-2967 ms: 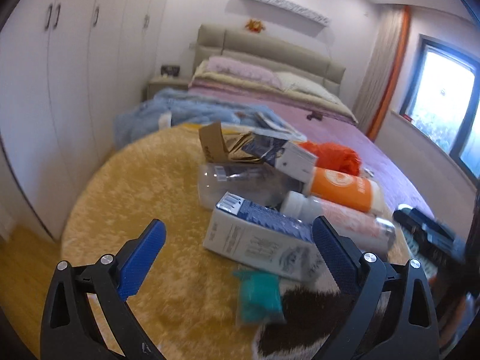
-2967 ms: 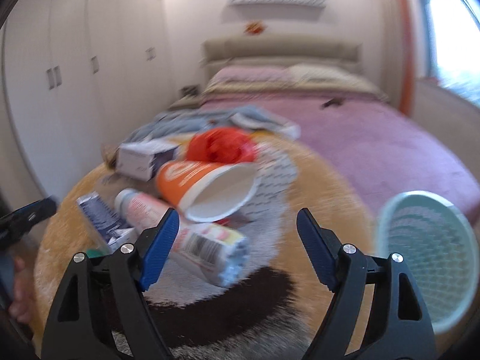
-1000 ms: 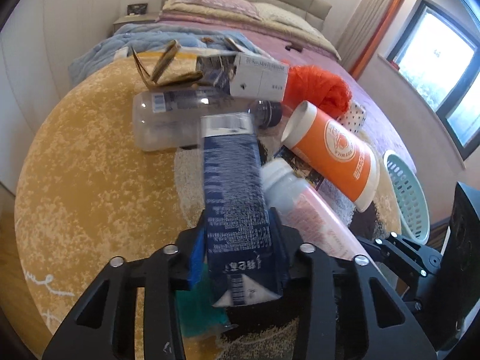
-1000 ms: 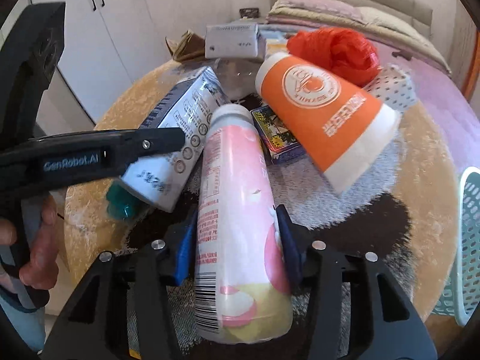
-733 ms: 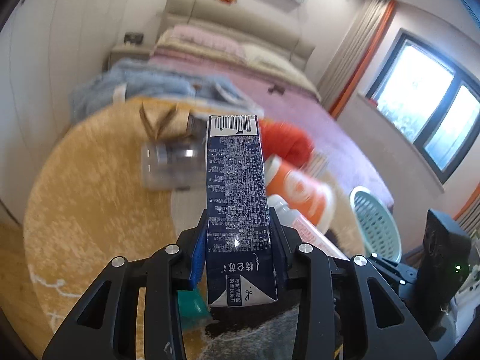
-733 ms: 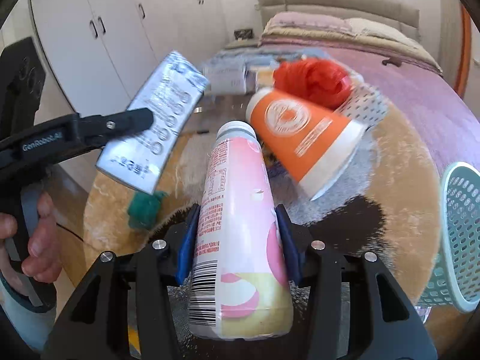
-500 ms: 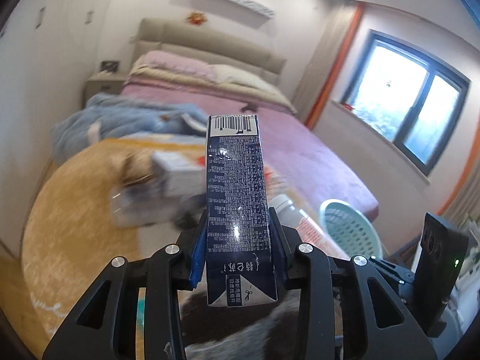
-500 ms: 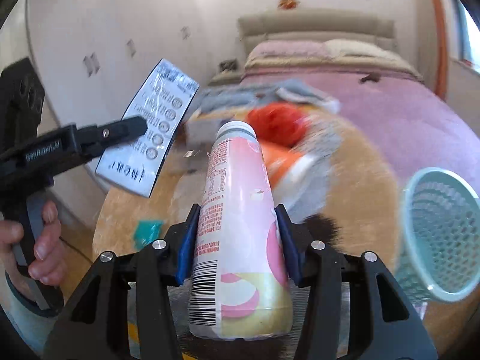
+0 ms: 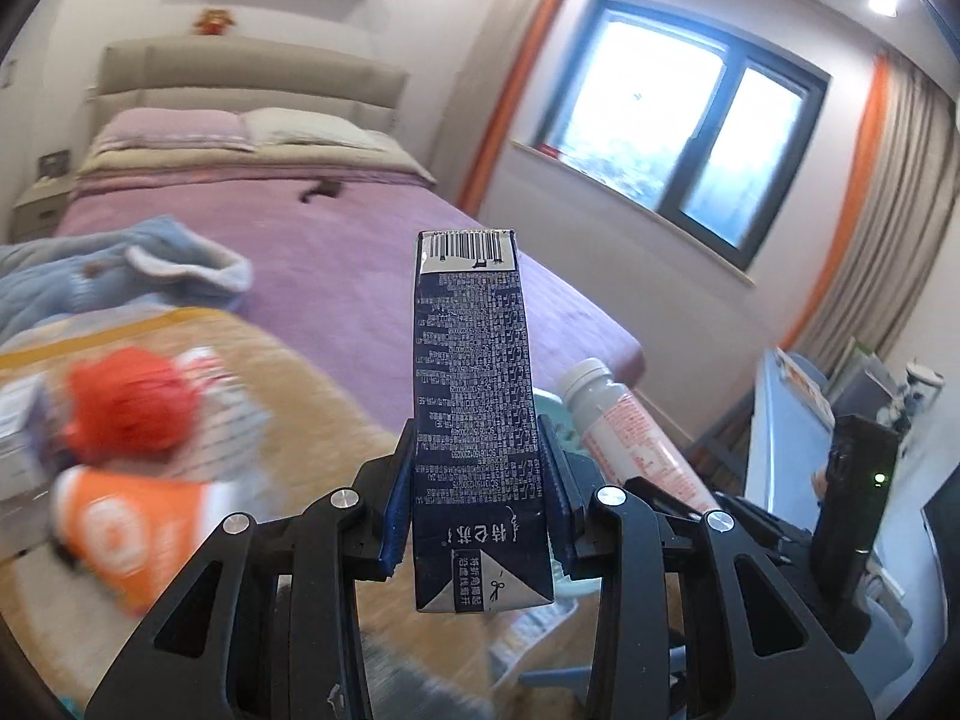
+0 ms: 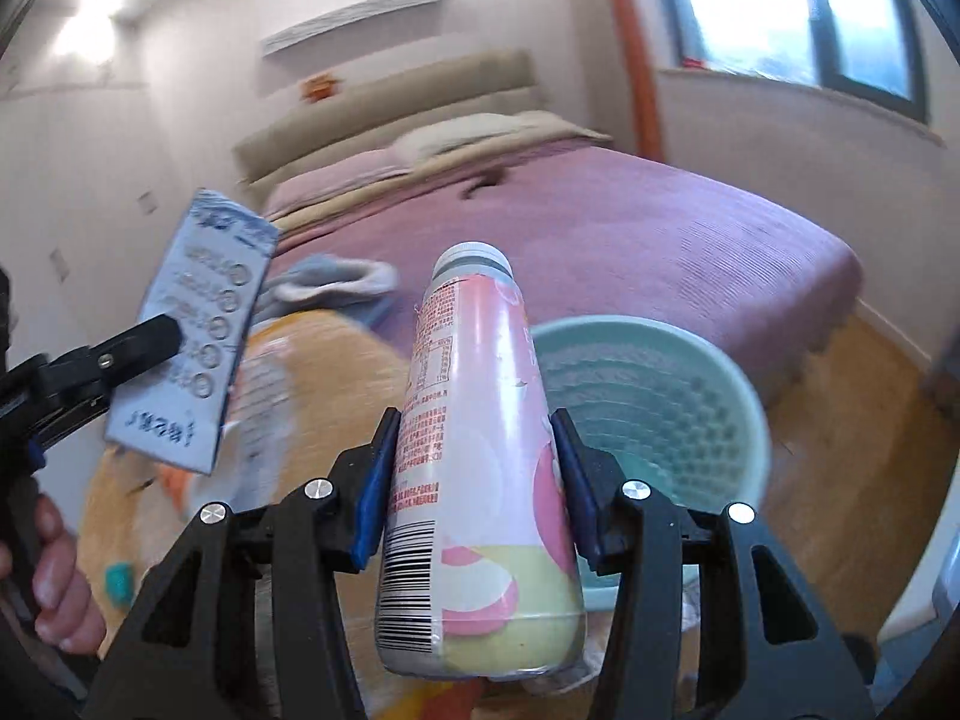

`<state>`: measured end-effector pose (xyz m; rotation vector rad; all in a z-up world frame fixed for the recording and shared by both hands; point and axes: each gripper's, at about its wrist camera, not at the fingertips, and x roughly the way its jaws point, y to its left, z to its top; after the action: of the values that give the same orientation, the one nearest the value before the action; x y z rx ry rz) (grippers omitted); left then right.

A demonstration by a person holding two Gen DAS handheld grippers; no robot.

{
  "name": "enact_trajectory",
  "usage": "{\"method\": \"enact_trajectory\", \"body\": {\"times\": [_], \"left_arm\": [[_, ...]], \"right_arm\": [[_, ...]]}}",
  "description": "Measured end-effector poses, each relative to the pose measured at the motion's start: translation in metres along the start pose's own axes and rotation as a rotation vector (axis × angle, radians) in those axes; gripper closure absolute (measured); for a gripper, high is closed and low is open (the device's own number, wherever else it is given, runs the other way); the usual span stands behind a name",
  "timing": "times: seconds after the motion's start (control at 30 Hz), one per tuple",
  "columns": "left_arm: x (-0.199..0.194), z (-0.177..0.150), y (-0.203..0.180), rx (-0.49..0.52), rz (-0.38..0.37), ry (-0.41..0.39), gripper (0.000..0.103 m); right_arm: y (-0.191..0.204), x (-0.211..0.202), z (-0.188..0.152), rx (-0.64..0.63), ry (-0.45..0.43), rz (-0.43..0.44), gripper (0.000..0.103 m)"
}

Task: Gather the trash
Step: 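Carry both items to the blue basket and open both tools to drop them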

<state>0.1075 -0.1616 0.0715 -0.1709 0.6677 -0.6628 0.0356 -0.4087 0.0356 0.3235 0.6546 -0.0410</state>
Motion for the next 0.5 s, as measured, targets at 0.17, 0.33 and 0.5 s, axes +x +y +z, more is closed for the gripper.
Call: {"method": "enact_trajectory", "body": {"times": [0.17, 0.33, 0.5], "left_arm": [[0.064, -0.002, -0.02, 0.028, -0.04, 0.079, 0.068], [0.134, -0.02, -0.022, 0.012, -0.052, 0.223, 0.068], [0.174, -0.043, -0.01, -0.01, -0.048, 0.34, 0.068]], "right_arm": [[-0.047, 0.031, -0.003, 0.098, 0.042, -0.08, 0.057], [-0.084, 0.063, -0.006, 0.175, 0.099, -0.167, 0.057], [-0.103, 0.087, -0.018, 0.221, 0.159, -0.21, 0.057]]}}
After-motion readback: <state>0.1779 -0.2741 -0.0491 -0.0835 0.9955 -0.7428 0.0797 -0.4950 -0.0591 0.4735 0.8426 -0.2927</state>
